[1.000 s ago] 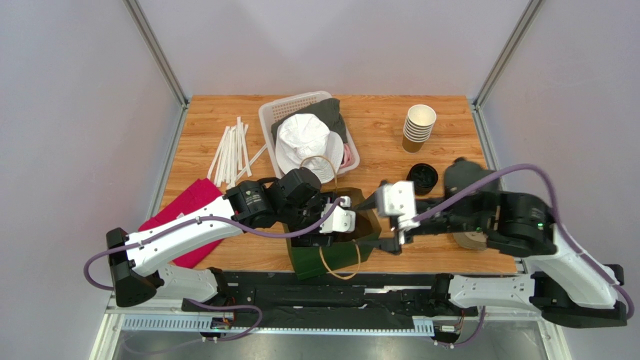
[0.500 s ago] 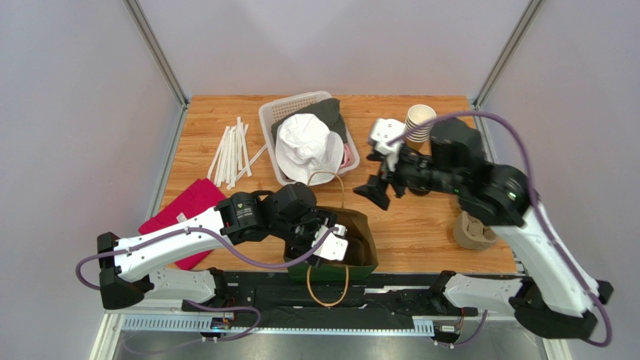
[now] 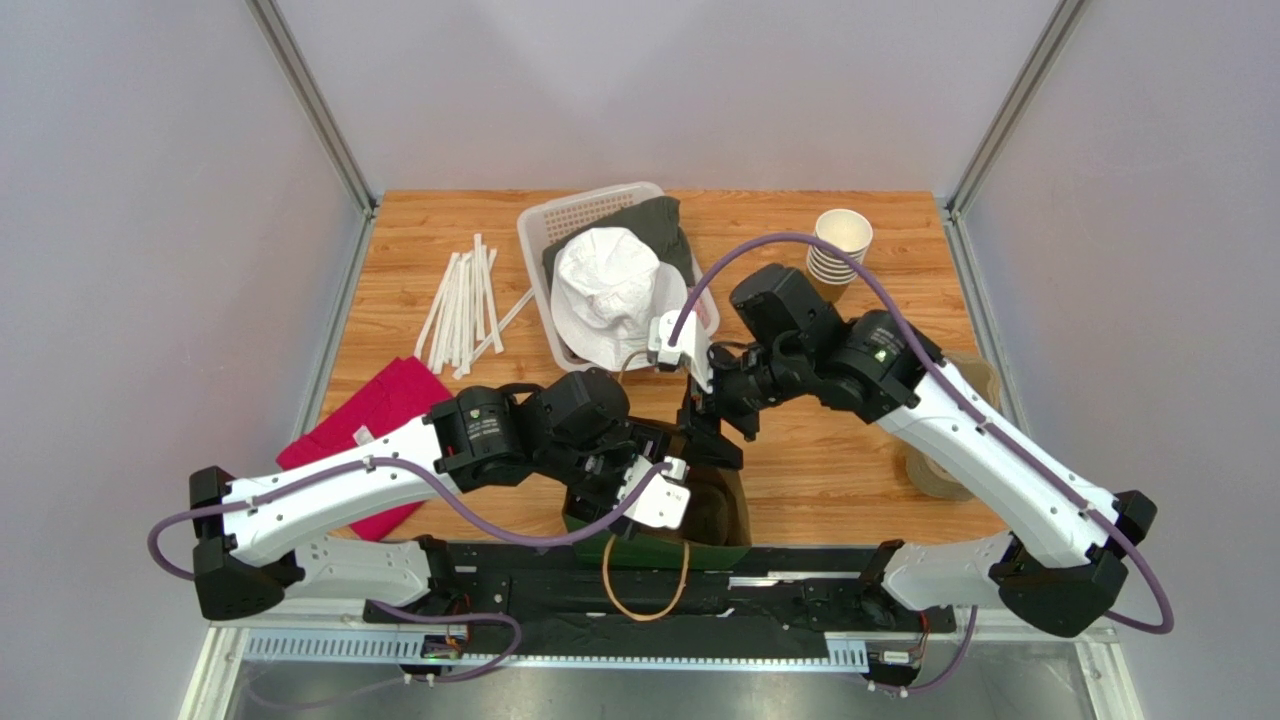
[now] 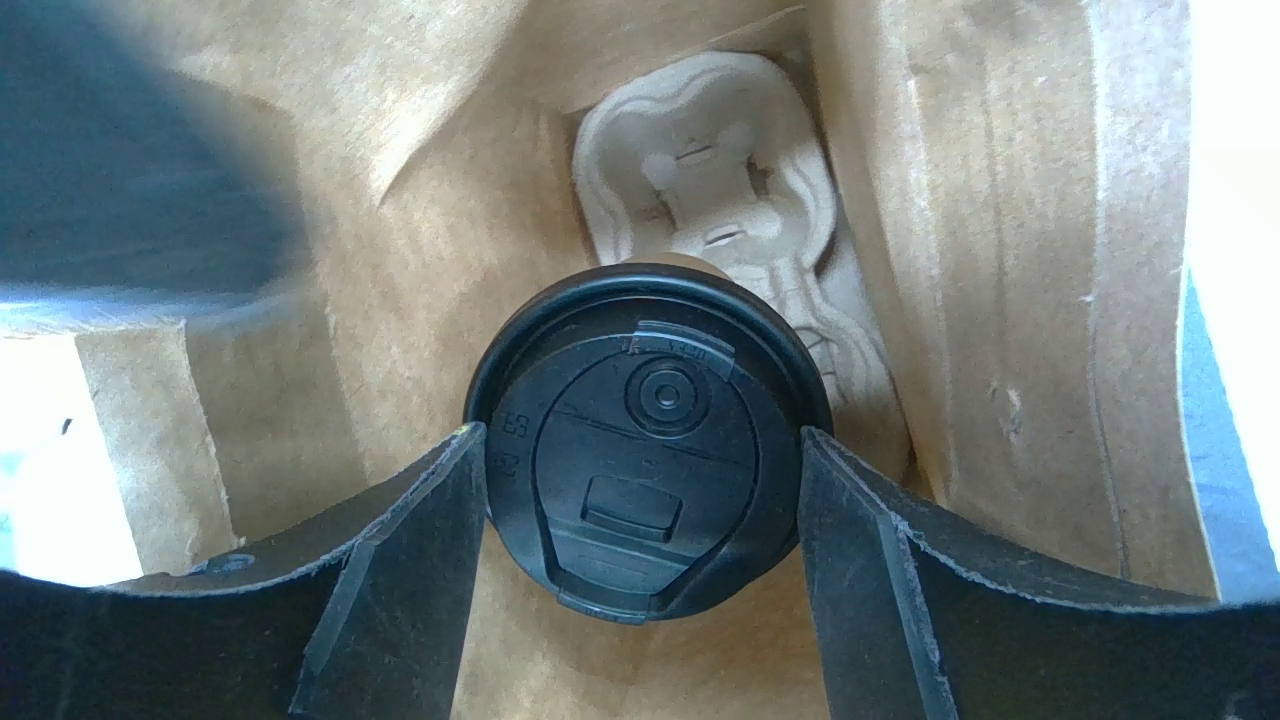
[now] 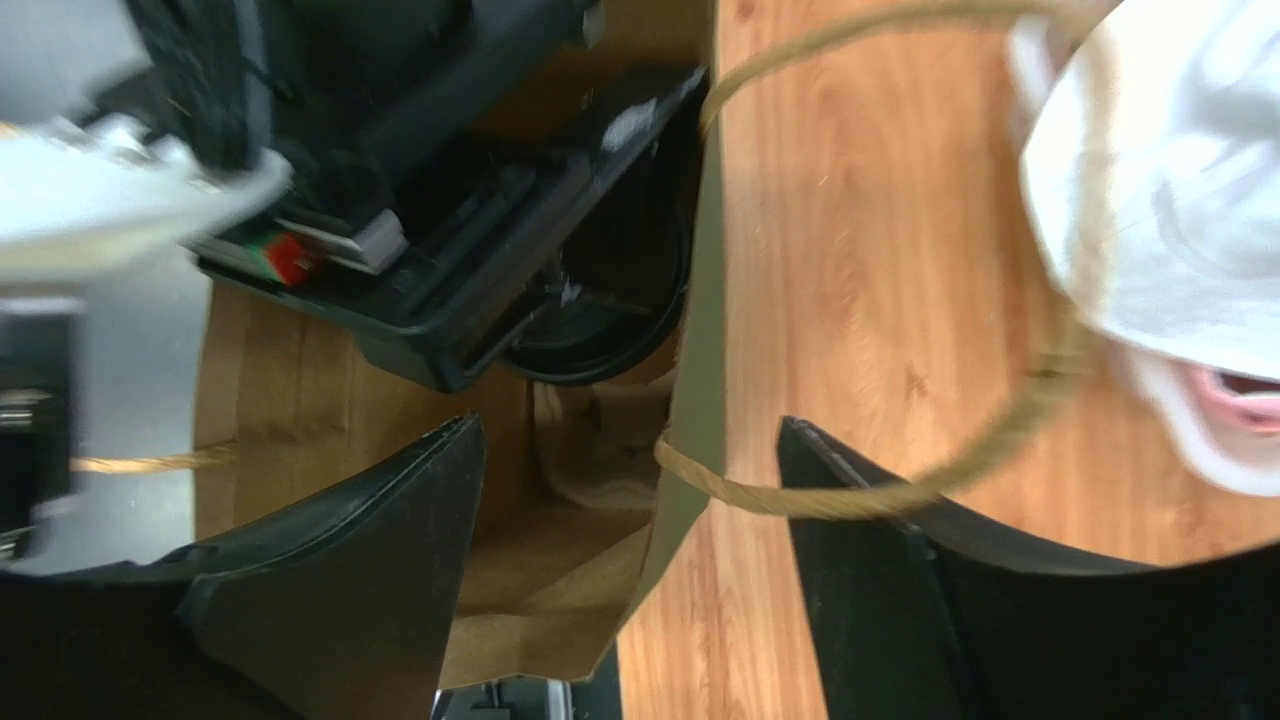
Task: Pack the takeout coffee
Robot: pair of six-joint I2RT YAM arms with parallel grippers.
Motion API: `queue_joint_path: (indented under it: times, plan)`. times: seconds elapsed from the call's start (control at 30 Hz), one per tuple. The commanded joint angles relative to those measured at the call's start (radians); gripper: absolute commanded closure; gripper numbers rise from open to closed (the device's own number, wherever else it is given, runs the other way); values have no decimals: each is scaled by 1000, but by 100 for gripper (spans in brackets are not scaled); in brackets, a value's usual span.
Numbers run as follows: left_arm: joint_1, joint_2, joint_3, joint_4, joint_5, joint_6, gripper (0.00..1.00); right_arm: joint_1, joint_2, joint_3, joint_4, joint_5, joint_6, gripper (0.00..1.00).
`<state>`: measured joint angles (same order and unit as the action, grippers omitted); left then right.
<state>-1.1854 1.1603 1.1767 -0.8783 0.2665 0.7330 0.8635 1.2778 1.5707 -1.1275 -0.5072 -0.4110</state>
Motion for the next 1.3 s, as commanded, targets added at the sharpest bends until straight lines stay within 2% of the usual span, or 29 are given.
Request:
queue_joint_path:
  times: [0.0, 0.07, 0.1, 0.13, 0.17, 0.27, 0.47, 0.6, 0.63, 0.83, 1.03, 1.1, 1.27]
  plan:
    - [-6, -39, -5, 6, 7, 19, 67, 20, -11, -86, 61, 45, -41, 32]
    - [-6, -44, -5, 6, 0, 17, 68, 20, -23, -118, 92, 81, -48, 42]
    - [-6, -45, -8, 6, -6, 17, 68, 22, -28, -118, 101, 88, -48, 52]
    - [-8, -54, -9, 6, -10, 16, 68, 32, -31, -118, 112, 104, -46, 57]
    - [-13, -57, -11, 6, -18, 14, 68, 38, -44, -115, 120, 117, -42, 70]
    - [-26, -76, -17, 12, -58, 8, 68, 57, -70, -103, 150, 183, -34, 100]
    - [-56, -119, -63, 42, -156, -3, 69, 83, -167, -106, 231, 268, 31, 100]
    - [-71, -137, -117, 96, -249, -9, 71, 220, -261, -219, 300, 384, 20, 100]
    - [-75, -139, -124, 105, -263, -18, 71, 247, -302, -285, 342, 456, 0, 100]
    - [-112, -177, -207, 157, -358, -18, 72, 391, -357, -425, 471, 689, -77, 100]
    - [-134, -237, -278, 222, -467, 19, 73, 427, -348, -419, 471, 762, -84, 100]
    - [-146, -241, -278, 226, -509, 34, 75, 459, -328, -387, 477, 832, -112, 100]
    - [-152, -246, -256, 213, -527, 39, 76, 517, -293, -345, 431, 900, -152, 100]
